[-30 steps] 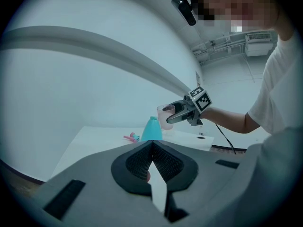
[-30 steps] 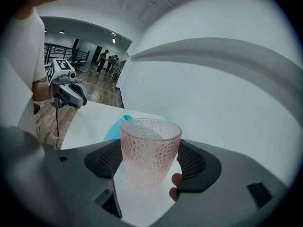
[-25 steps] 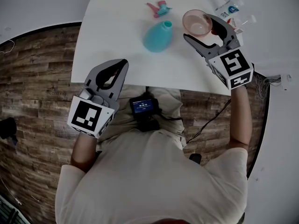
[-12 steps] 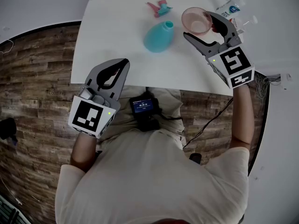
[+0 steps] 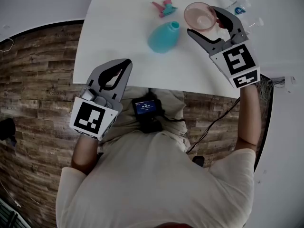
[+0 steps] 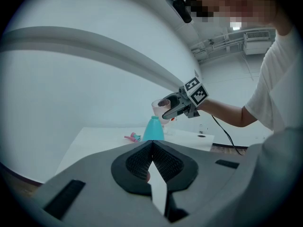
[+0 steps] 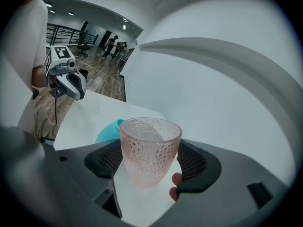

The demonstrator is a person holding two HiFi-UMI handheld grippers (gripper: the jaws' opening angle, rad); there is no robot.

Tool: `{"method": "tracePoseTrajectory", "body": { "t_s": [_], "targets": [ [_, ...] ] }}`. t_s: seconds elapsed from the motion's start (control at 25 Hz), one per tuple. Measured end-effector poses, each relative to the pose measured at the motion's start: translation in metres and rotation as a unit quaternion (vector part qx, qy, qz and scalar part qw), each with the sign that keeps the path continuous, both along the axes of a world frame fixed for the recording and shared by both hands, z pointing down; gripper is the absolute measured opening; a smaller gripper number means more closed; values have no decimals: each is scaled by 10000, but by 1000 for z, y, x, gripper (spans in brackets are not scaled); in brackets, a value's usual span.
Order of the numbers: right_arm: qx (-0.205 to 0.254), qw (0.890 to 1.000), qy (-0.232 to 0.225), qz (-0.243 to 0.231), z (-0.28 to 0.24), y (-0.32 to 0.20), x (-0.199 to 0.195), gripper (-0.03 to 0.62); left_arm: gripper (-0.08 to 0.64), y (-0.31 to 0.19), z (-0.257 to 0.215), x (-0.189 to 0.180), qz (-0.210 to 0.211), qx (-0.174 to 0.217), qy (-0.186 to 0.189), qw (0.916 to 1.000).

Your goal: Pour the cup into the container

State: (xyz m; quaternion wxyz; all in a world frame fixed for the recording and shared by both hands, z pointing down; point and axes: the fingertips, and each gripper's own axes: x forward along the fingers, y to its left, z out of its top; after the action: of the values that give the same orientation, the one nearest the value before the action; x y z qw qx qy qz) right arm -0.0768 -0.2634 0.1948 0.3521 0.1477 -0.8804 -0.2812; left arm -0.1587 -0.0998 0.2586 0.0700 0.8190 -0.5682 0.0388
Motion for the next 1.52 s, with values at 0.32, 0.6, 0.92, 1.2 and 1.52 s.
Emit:
{"method": "tracePoseTrajectory", "body": {
  "t_s": [0.32,0.6,0.92,1.2,1.52],
  "targets": [
    [328,9989,341,-24,9,2,0,360,12,2,0,-1,-31,6,6,10000],
    [462,9976,506,-44,10,2,0,360,12,3,0,1,-19,-3,15,10000],
    [514,9967,627,-55,11,4,-1,360,12,5,3,1,-49,-42,55,10000],
    [526,9959,738,-71,13,3,-4,360,12,5,3,-1,-52,-24,31,10000],
    [588,9951,797,-50,12,1,-4,360,12,4,5,0,-64,-85,93,9999]
  ]
}}
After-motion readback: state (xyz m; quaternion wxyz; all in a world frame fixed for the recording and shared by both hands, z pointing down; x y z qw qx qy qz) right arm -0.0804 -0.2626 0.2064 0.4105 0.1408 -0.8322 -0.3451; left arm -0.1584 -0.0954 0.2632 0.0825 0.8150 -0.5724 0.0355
